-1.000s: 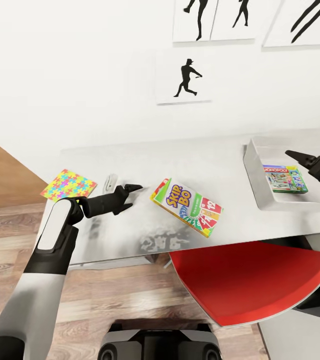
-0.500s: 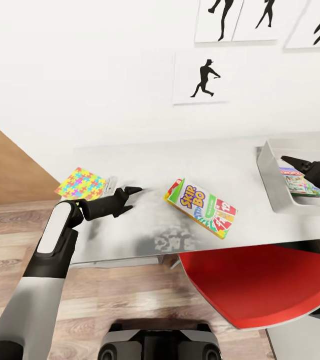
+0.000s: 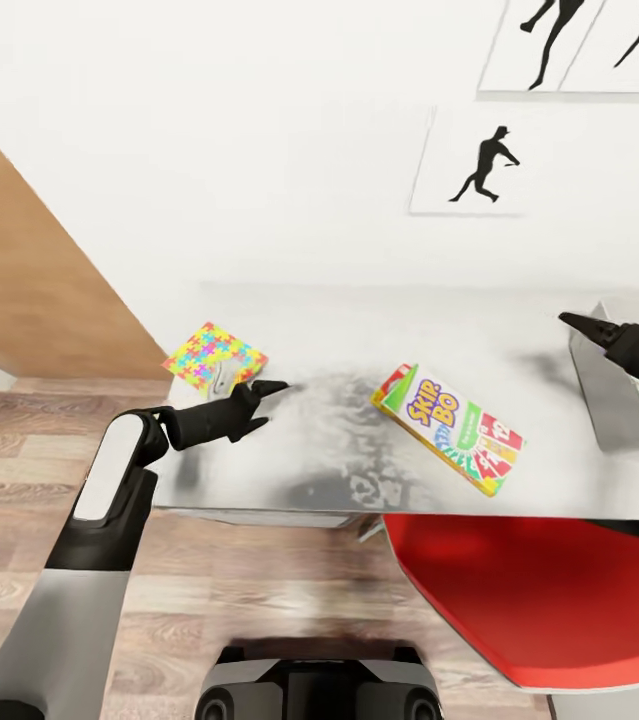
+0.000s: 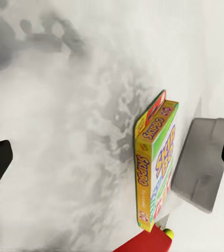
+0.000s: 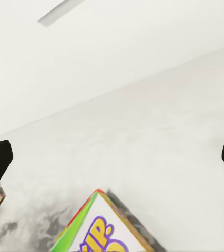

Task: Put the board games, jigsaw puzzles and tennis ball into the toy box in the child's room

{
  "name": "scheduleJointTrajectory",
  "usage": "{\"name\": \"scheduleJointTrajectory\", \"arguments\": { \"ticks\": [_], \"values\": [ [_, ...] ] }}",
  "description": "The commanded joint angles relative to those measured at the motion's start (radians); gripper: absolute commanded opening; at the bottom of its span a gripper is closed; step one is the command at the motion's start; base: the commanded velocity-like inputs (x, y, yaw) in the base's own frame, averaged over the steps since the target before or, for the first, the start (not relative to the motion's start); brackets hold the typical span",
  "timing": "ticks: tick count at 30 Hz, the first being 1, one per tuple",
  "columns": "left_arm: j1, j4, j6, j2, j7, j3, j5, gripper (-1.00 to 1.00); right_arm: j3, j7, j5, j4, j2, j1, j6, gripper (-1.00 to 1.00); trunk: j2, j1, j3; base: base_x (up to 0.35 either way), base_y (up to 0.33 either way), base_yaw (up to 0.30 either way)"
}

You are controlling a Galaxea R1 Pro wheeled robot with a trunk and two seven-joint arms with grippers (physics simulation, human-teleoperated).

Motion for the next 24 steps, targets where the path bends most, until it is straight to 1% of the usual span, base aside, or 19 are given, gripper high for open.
{"name": "scheduleJointTrajectory", "arguments": {
  "ticks": [1, 19, 21, 24],
  "values": [
    [0.005, -0.009, 0.001, -0.001, 0.010, -0.001, 0.010, 1.00, -0.001, 0.010, 0.009, -0.001, 0.000, -0.002, 0.004, 1.00, -0.002, 0.001, -0.001, 0.000, 0.004, 0.290],
    [0.066, -0.088, 0.002, -0.006, 0.005, -0.004, 0.010, 1.00, 0.000, 0.010, 0.009, -0.003, -0.002, -0.015, 0.004, 1.00, -0.002, 0.001, -0.001, 0.000, 0.001, 0.296],
    [0.081, -0.100, 0.002, -0.009, 0.006, -0.006, 0.011, 1.00, 0.001, 0.010, 0.009, -0.003, -0.001, -0.013, 0.004, 1.00, -0.002, 0.001, -0.001, 0.000, 0.000, 0.299],
    [0.089, -0.106, 0.002, -0.012, 0.006, -0.011, 0.011, 1.00, 0.002, 0.010, 0.009, -0.003, 0.000, -0.012, 0.004, 1.00, -0.002, 0.001, -0.001, 0.000, 0.000, 0.299]
  ]
}}
